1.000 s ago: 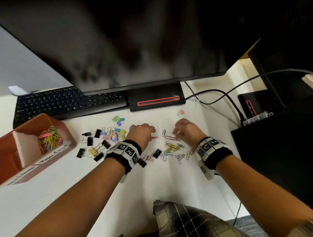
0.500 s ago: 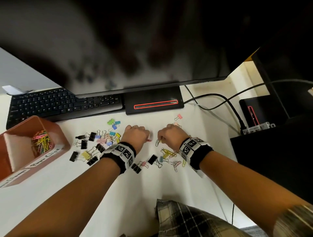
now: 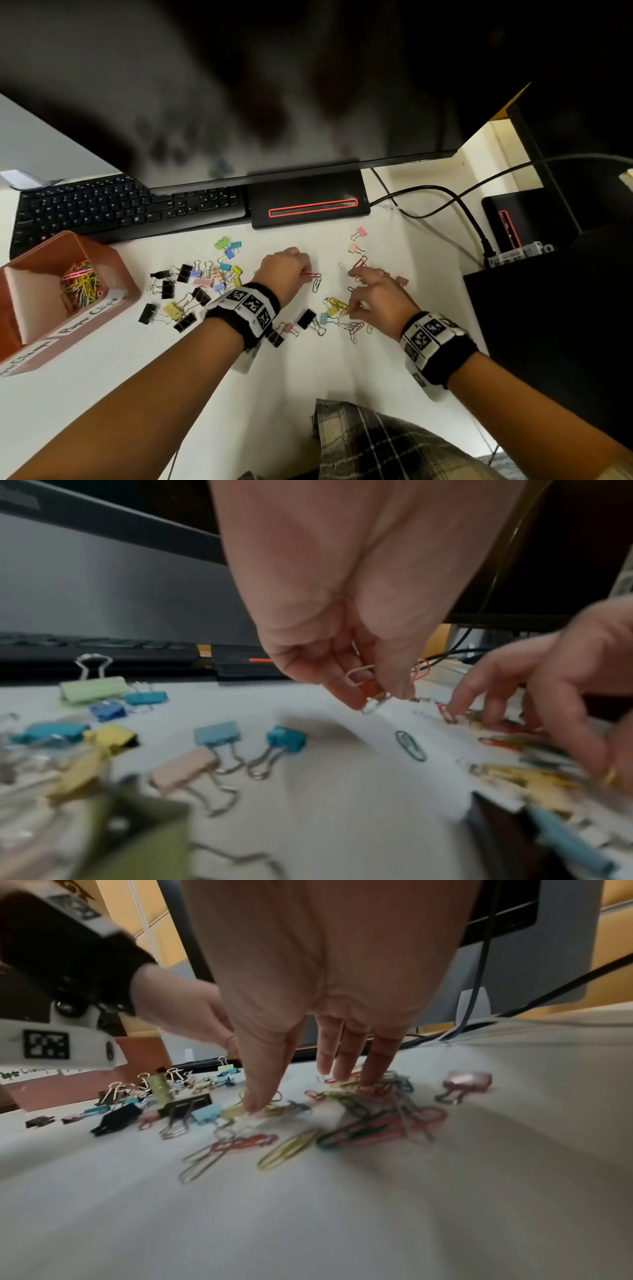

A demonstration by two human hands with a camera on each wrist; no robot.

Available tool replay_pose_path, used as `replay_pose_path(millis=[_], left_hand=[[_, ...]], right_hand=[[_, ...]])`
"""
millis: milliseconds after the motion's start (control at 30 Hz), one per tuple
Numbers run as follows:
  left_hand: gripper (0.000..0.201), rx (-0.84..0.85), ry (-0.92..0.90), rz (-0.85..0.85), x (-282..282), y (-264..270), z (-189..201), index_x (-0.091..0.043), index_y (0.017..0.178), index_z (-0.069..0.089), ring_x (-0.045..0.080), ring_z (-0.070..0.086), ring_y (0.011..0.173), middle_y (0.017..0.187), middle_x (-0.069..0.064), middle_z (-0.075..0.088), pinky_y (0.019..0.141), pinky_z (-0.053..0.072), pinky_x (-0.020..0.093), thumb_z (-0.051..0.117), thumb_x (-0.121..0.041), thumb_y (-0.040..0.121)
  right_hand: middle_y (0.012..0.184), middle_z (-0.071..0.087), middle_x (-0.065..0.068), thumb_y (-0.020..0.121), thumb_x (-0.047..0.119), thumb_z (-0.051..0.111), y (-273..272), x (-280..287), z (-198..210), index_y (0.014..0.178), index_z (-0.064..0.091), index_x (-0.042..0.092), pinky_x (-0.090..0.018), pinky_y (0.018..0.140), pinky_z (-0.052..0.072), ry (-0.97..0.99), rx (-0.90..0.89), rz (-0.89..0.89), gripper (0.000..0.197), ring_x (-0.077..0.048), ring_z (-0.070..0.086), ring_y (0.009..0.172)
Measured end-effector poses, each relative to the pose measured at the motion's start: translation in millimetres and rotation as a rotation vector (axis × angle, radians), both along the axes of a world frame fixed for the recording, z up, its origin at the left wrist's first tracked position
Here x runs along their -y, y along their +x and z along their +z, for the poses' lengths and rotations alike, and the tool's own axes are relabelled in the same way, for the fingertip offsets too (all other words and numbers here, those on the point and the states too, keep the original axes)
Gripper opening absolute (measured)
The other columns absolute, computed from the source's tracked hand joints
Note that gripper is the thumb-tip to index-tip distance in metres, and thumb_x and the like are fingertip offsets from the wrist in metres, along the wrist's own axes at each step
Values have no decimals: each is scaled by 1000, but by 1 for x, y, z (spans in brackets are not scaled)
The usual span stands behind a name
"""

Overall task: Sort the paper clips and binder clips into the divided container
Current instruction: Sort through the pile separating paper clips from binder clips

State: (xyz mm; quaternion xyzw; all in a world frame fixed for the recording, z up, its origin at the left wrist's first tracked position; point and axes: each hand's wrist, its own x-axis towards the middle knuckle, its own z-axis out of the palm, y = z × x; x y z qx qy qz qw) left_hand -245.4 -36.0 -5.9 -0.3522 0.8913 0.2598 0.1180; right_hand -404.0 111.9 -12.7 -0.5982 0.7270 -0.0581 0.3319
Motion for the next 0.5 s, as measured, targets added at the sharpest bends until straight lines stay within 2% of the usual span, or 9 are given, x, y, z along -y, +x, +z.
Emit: replay_pose_path(millis=[33, 100, 167, 200, 267, 367, 500], left_hand=[[14, -36, 54, 45, -4, -4, 1, -12, 94, 60, 26, 56, 92, 97, 6, 59, 81, 42, 33, 56, -25, 89], [14, -67, 131, 159, -12, -8, -3, -12, 93, 60, 26, 58, 89, 95, 7, 64, 78, 45, 33, 62, -24, 86], [23, -46, 177, 262, -18, -11, -8, -13, 102, 59, 26, 60, 92, 99, 8, 66, 81, 47, 32, 66, -22, 82], [27, -30, 188, 293, -21, -12, -11, -13, 106, 59, 27, 60, 95, 102, 8, 66, 83, 47, 33, 67, -21, 82], [25, -6, 175, 300, -25, -14, -15, -12, 105, 61, 27, 59, 97, 104, 10, 65, 84, 46, 33, 66, -19, 82], [14, -3, 115, 248, -27, -15, -19, -11, 96, 66, 28, 58, 94, 101, 12, 60, 81, 44, 34, 63, -18, 84], [10, 9, 48, 189, -20, -8, -22, -12, 92, 67, 28, 58, 89, 97, 10, 54, 77, 46, 32, 62, -16, 86]], right_hand=[[141, 42, 1, 75, 20, 70, 4, -2, -3, 75, 72, 18, -25, 88, 33, -14, -10, 5, 3, -25, 48, 118], [144, 40, -2, 77, 17, 68, 10, 0, -10, 74, 72, 17, -31, 98, 40, -29, 0, -48, 4, -30, 46, 120], [140, 44, -3, 78, 15, 67, 13, 7, -17, 75, 71, 13, -36, 103, 38, -30, 30, -113, 5, -32, 41, 123], [136, 48, -4, 78, 13, 67, 13, 11, -17, 76, 71, 10, -35, 103, 36, -33, 45, -123, 6, -32, 41, 122], [124, 57, -9, 80, 7, 64, 14, 19, -15, 80, 71, 3, -31, 97, 37, -50, 59, -112, 8, -31, 47, 112], [100, 64, -15, 80, -2, 56, 11, 31, -11, 81, 67, -1, -31, 84, 42, -70, 63, -95, 11, -31, 56, 95], [92, 66, -13, 82, 3, 54, 9, 42, -10, 84, 64, 5, -40, 80, 49, 5, 28, -50, 10, -30, 60, 89]])
